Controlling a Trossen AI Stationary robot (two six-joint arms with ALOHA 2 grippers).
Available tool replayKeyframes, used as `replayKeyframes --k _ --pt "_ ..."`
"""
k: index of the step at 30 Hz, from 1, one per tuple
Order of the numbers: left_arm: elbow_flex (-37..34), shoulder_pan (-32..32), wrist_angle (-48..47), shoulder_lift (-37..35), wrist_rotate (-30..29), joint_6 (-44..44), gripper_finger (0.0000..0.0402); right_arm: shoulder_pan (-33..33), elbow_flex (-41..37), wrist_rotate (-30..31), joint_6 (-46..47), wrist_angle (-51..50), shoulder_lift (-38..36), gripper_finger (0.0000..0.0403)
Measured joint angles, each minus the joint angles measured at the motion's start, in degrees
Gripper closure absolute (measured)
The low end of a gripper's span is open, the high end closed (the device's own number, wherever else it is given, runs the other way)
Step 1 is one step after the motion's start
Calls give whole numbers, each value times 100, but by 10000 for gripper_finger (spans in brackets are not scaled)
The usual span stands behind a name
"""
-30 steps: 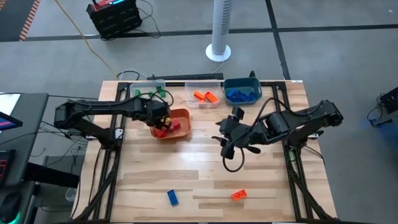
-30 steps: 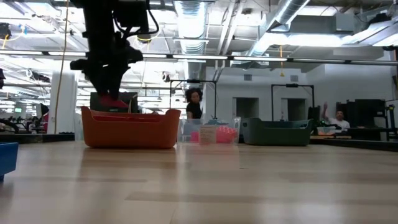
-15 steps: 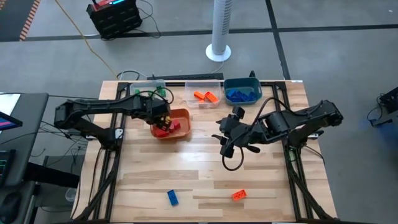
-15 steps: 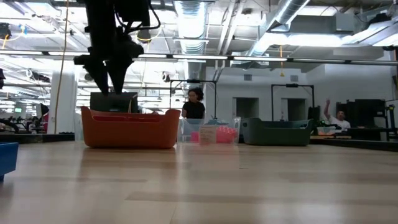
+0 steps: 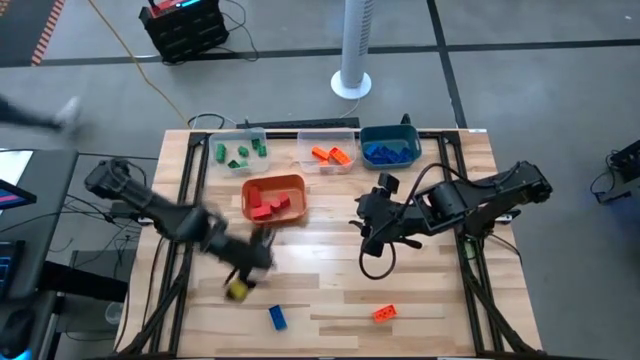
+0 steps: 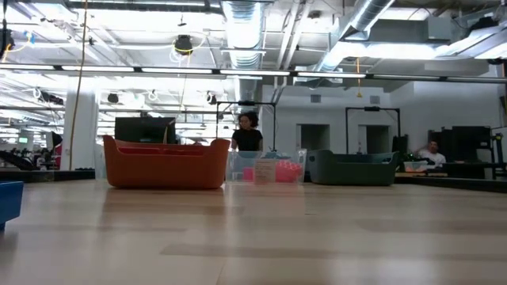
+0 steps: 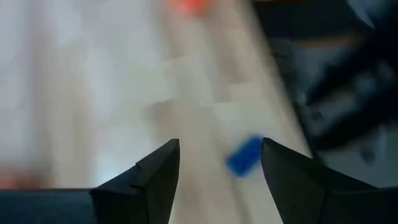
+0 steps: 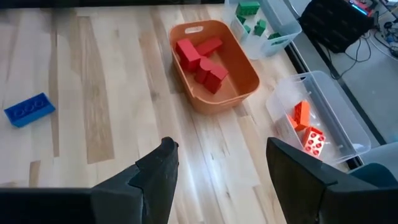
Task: Sort blocks
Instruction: Put the blue game piece into the blue bin
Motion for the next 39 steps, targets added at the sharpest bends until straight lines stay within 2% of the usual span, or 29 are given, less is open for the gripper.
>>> replayKeyframes --k 3,7,18,26,35,39 --pt "-4 -825 401 71 -105 522 186 -2 0 0 2 24 0 154" --pt "-4 -1268 568 410 -411 236 187 -41 0 -4 4 92 0 154" --pt "279 -1220 796 1885 -171 745 187 9 0 -118 268 221 0 154" --pt "739 -1055 688 2933 783 1438 187 31 0 -120 507 196 0 154" --pt "985 -1049 32 3477 578 1746 179 43 0 -120 655 200 0 154" --pt "918 -1047 0 3473 239 2151 171 79 0 -120 715 204 0 154"
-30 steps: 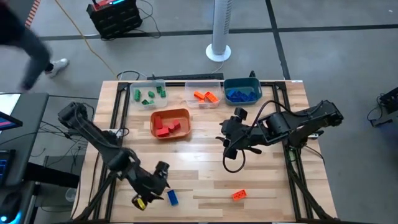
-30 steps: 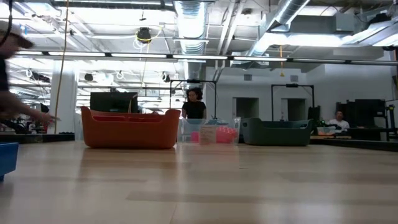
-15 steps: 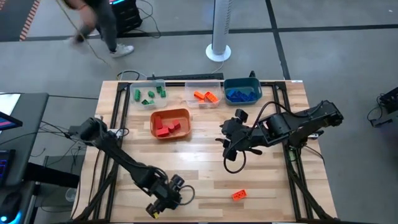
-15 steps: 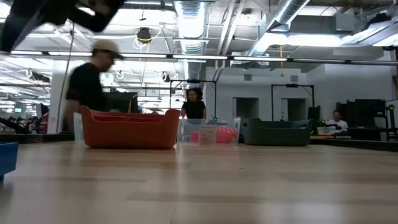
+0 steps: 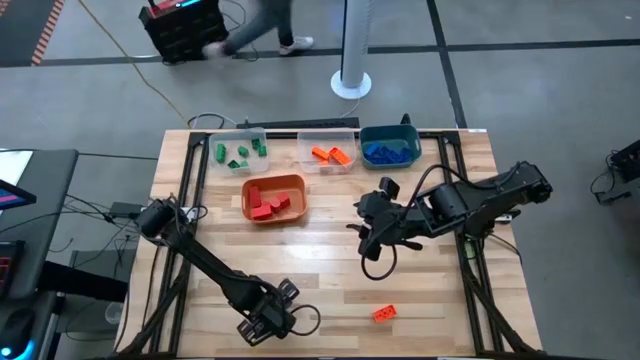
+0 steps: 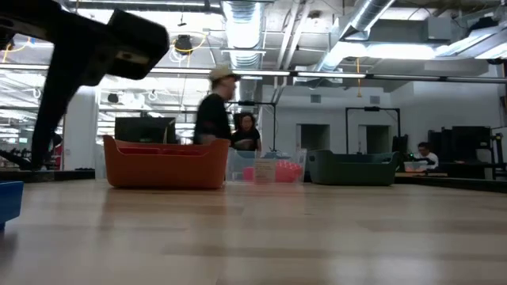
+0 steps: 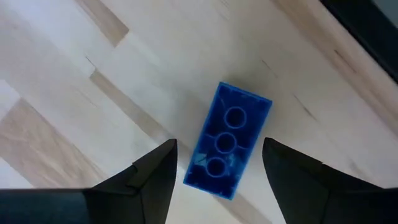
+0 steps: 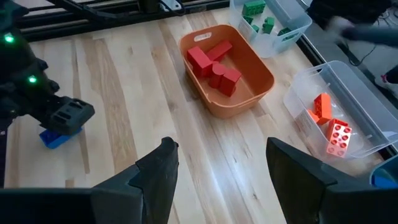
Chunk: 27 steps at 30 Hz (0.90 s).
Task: Sort blocks
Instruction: Put the blue game piece into the blue bin
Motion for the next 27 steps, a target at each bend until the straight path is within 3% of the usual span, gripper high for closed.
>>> replayKeyframes --k 11,19,27 --pt "-309 16 150 -2 102 960 171 80 0 32 98 -3 0 154" --pt "-505 112 219 -2 95 916 172 78 0 61 96 -6 2 154" --pt "-525 129 415 -2 417 723 236 78 0 85 74 -9 2 154"
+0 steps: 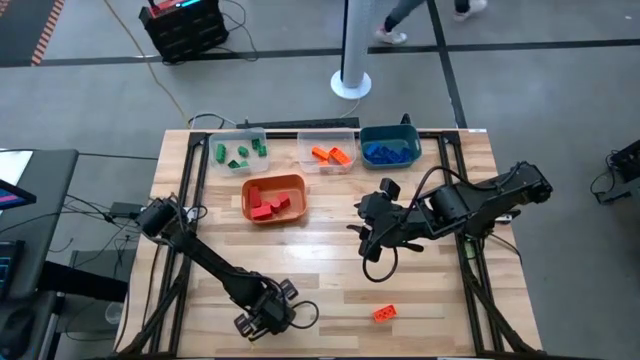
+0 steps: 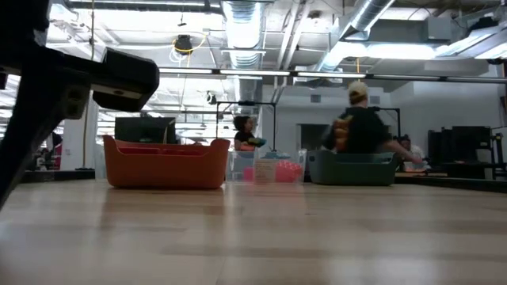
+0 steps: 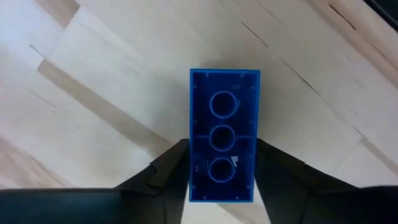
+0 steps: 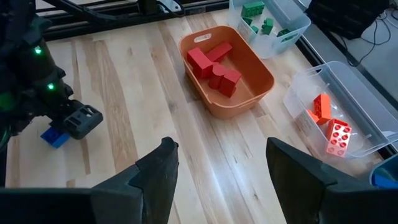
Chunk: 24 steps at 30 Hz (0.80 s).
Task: Sort blocks
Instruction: Put the blue game piece into the blue bin
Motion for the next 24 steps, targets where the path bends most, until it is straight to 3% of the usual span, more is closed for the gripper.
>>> replayKeyframes --k 5,12,19,24 --pt "0 -2 -39 -5 -18 -470 276 -7 0 9 -18 -2 0 154" --pt "0 130 -335 -152 -715 -1318 277 52 0 11 -37 -400 -8 154" --pt "-2 671 -339 -560 -2608 -2312 275 243 -35 -379 38 -1114 -125 154" --pt "4 1261 114 -588 -3661 -2403 273 28 -727 -756 -39 96 -169 154"
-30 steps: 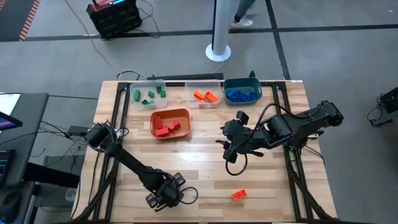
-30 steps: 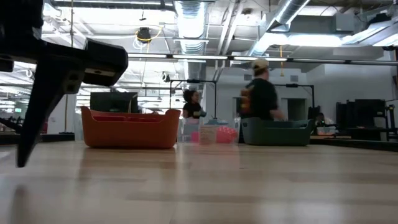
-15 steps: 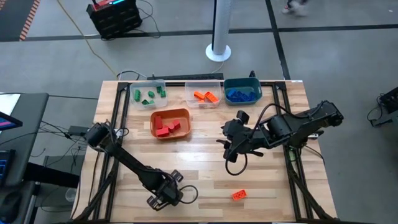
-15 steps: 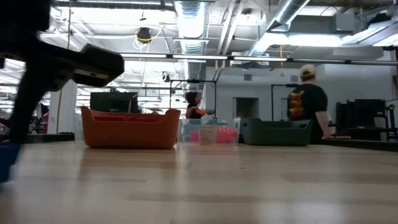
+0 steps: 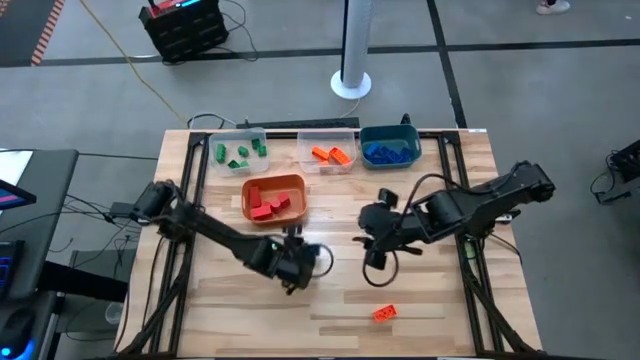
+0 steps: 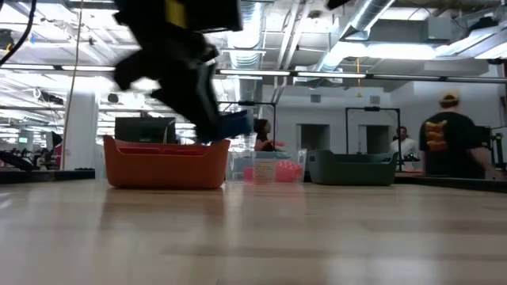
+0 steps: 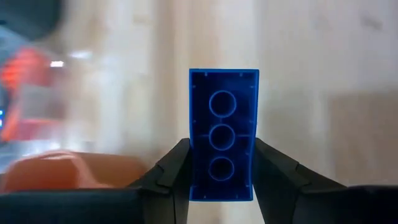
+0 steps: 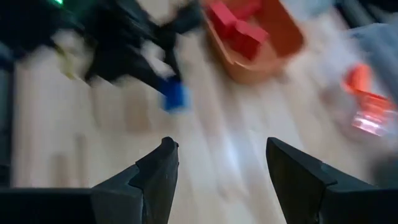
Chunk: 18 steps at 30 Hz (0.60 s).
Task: Sort blocks
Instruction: Put the blue game piece into the blue bin
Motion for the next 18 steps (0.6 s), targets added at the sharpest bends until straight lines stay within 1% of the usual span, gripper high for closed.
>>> replayKeyframes --k 2,4,7,10,14,18 --pt "52 187 208 0 -303 13 273 -92 -235 -168 30 562 -8 154" --pt "147 329 368 0 -654 88 272 -128 -444 -197 88 920 -8 154" --pt "333 475 492 0 -1151 433 272 -253 -719 -203 259 1115 -28 154" --pt "556 531 649 0 -1485 920 272 -433 -1079 -231 420 1296 -230 154" --pt "828 572 923 0 -1861 1501 271 -649 -1626 -232 469 1889 -625 154" --pt "1152 581 960 0 -2174 1762 271 -863 -1930 -233 499 2237 -967 154"
